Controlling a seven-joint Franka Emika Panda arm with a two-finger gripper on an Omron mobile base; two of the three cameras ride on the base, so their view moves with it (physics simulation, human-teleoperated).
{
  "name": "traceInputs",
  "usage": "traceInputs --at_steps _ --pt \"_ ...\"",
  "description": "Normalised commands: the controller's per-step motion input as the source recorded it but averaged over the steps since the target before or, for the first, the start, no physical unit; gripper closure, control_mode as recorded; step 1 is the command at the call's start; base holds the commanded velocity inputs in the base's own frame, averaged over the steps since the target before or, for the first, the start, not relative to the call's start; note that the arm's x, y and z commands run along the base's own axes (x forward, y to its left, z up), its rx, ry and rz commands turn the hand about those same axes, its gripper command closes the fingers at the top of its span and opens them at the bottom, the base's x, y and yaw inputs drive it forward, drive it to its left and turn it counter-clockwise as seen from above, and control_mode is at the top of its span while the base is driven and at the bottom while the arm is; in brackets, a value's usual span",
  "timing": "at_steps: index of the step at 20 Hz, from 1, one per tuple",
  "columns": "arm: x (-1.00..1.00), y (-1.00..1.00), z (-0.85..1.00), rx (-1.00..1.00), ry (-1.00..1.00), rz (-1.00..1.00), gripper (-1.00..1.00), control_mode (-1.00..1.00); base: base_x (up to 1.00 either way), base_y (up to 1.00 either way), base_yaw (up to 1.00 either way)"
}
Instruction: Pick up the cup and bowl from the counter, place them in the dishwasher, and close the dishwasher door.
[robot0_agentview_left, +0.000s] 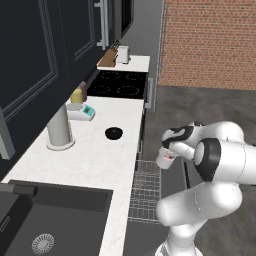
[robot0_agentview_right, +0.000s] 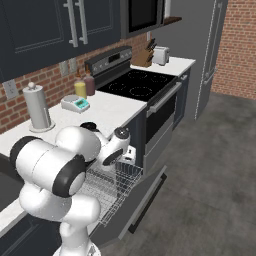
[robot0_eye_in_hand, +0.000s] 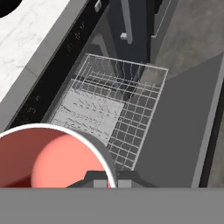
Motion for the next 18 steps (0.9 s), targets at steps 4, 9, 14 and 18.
traceInputs --at_steps 4,9,14,18 --pt "0.51 -0.09 -0.35 0.00 0.00 0.20 1.00 -1.00 0.00 0.00 0.00" --pt "0.40 -0.03 -0.33 0.00 0.00 0.28 1.00 -1.00 0.00 0.00 0.00" --pt "0.49 -0.03 -0.35 0.00 -0.05 0.17 1.00 -1.00 0.00 0.00 0.00" --pt "0.58 0.00 -0.34 0.00 -0.03 0.13 1.00 -1.00 0.00 0.00 0.00"
